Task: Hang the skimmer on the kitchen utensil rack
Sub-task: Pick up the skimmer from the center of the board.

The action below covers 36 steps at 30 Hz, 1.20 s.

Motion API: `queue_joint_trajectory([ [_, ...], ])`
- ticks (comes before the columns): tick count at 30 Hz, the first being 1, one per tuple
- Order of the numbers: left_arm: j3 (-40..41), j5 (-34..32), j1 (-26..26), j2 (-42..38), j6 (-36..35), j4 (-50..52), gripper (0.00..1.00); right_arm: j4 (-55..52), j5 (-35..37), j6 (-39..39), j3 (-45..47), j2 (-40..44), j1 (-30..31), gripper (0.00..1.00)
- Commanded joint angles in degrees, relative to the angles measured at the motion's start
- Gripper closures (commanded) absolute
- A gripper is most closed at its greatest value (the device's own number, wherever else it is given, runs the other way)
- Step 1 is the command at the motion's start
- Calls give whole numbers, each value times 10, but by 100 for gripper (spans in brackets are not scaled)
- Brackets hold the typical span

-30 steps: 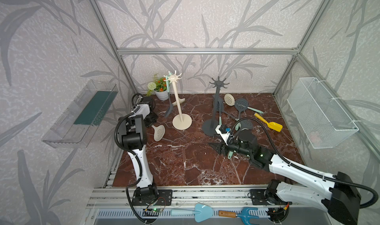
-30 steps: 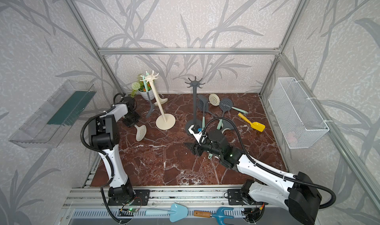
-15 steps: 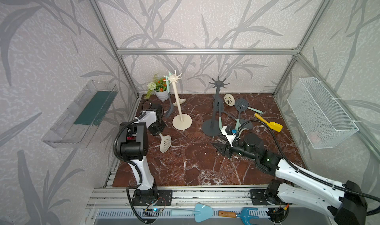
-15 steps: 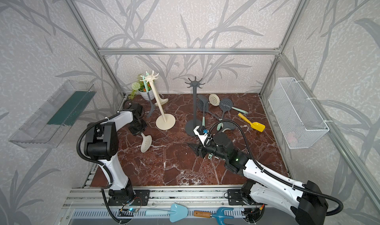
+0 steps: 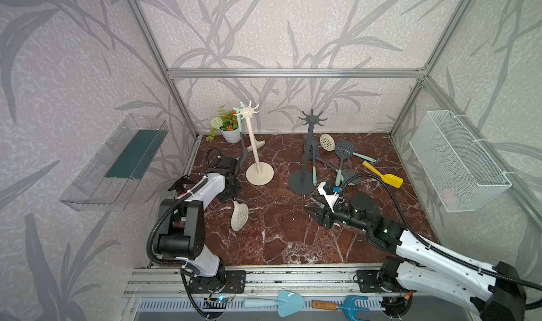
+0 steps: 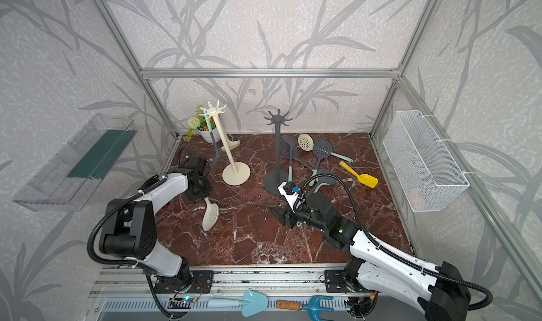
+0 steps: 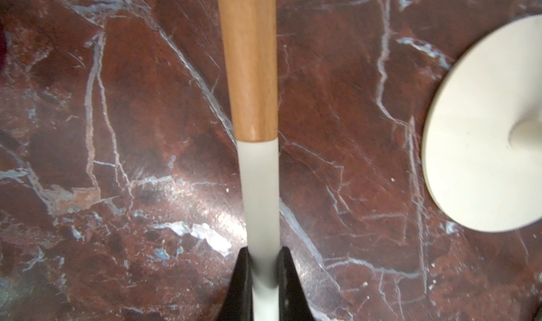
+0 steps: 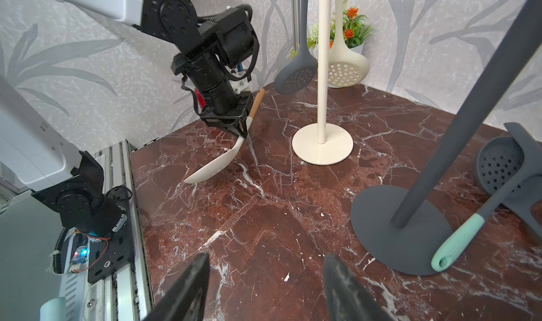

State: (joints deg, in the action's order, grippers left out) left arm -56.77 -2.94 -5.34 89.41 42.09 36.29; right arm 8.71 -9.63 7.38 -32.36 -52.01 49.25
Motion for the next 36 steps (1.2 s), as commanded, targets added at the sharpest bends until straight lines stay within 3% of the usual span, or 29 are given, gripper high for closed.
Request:
queue_joint_trajectory([
  [1,24,-31,-23,-57,9,-10,100,6,7,15,7,12,5,38],
  [15,99,-106,-111,-294,-37,-1,100,30,8,44,1,-10,14,38],
  [23,133,-70,-142,-389,-102,-75,100,49,12,57,-21,-38,20,38],
  [36,144,42,-222,-411,-176,-209,100,90,80,149,-95,-85,37,38],
])
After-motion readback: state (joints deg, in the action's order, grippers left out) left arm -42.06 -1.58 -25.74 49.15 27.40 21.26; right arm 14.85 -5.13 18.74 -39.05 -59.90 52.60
